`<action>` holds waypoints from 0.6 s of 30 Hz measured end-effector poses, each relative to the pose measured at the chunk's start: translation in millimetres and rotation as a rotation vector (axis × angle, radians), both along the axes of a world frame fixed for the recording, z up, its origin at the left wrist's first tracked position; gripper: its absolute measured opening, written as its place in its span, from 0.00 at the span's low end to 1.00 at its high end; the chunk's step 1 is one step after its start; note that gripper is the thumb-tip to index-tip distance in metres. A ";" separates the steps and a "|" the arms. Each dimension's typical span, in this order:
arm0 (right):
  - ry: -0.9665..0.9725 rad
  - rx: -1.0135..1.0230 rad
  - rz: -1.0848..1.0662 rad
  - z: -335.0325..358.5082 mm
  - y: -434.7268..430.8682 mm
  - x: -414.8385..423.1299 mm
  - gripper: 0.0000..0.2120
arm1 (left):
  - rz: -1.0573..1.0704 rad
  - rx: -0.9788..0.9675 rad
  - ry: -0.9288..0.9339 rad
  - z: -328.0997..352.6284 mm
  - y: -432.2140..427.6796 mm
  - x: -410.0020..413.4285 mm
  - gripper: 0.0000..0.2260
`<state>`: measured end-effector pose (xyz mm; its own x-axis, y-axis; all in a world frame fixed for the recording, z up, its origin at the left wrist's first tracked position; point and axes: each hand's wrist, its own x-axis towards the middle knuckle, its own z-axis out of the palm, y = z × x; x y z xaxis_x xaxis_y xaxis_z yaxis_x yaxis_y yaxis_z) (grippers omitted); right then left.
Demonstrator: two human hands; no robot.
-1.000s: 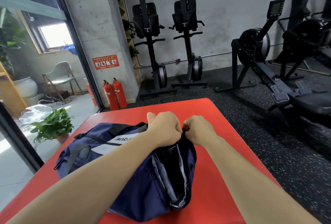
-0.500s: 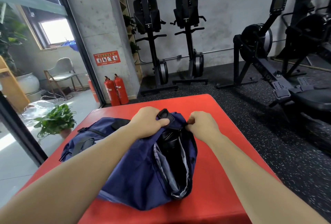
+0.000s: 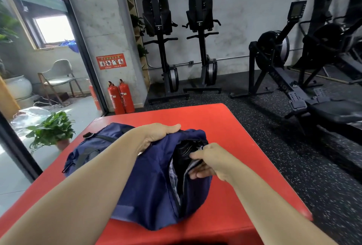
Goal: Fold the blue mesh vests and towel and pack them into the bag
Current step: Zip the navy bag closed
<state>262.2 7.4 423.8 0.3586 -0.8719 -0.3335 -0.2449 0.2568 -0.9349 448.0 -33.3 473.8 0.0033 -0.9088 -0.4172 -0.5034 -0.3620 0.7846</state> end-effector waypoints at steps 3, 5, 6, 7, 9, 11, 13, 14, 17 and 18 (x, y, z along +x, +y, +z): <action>0.071 -0.068 0.070 3.5 -0.2 9.7 0.11 | 0.011 -0.023 -0.066 -0.4 -3.8 -0.1 0.25; 0.109 -0.074 0.135 4.4 -1.4 11.5 0.11 | 0.024 -0.047 -0.082 -1.5 -9.2 -1.9 0.26; 0.128 -0.077 0.180 4.1 -2.0 10.0 0.12 | 0.018 -0.059 -0.110 -0.7 -9.7 -3.4 0.26; 0.153 -0.085 0.232 3.6 -2.7 6.3 0.11 | 0.000 -0.097 -0.170 -0.6 -12.1 -4.3 0.26; 0.170 -0.107 0.327 0.2 -4.2 -4.4 0.06 | -0.056 -0.302 -0.348 -0.7 -15.0 -8.3 0.24; 0.128 -0.138 0.367 -5.7 -4.6 -15.6 0.05 | -0.082 -0.612 -0.480 1.8 -7.8 -17.4 0.19; 0.098 -0.196 0.300 -10.8 -5.0 -24.1 0.08 | -0.220 -0.813 -0.530 5.2 2.5 -28.0 0.19; 0.071 -0.232 0.218 -11.6 -5.2 -27.2 0.08 | -0.314 -0.809 -0.578 7.2 7.3 -33.0 0.20; 0.083 -0.366 -0.191 -18.2 -17.0 -38.2 0.10 | -0.410 -0.632 -0.760 12.5 12.7 -43.2 0.21; 0.137 -0.417 -0.289 -21.8 -25.2 -41.6 0.09 | -0.390 -0.587 -0.772 14.6 11.0 -46.3 0.19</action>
